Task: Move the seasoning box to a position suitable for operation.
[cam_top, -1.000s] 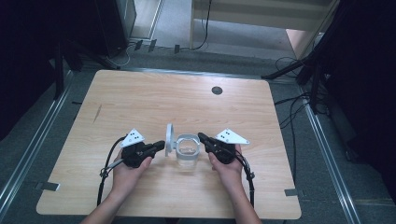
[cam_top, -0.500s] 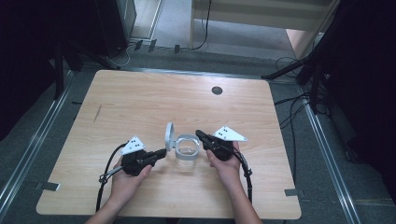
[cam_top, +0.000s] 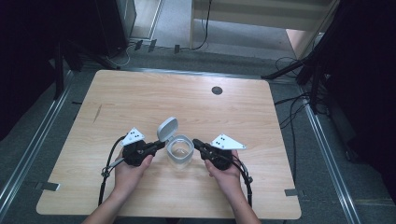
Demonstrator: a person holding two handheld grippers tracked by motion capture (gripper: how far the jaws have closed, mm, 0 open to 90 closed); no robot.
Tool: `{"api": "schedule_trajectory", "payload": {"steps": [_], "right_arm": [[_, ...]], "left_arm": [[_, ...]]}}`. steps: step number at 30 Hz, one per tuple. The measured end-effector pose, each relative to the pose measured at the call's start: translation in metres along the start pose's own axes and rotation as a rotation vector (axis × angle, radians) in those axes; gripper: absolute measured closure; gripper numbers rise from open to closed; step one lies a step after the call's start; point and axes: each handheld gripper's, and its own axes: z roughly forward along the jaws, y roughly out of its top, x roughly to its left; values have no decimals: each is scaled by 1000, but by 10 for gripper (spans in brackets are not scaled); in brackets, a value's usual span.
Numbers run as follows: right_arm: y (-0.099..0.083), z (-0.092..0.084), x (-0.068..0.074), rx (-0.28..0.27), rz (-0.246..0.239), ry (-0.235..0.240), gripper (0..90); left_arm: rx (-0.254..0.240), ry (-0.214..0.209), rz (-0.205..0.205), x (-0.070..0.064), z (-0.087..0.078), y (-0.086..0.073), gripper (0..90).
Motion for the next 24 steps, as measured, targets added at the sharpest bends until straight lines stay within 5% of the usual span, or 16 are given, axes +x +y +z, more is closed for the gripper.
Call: {"api": "schedule_trajectory", "payload": {"steps": [2, 8, 15, 24], "right_arm": [[-4, 0, 8, 12, -6, 13, 878], [-10, 2, 16, 9, 18, -4, 876], [-12, -3, 30, 3, 13, -31, 878], [-14, -8, 46, -8, 37, -48, 882]], "left_arm": [[-2, 7, -2, 1, -6, -3, 894], [-27, 38, -8, -24, -42, -26, 875], [-28, 82, 11, -40, -33, -23, 879], [-38, 96, -10, -32, -30, -19, 888]]}}
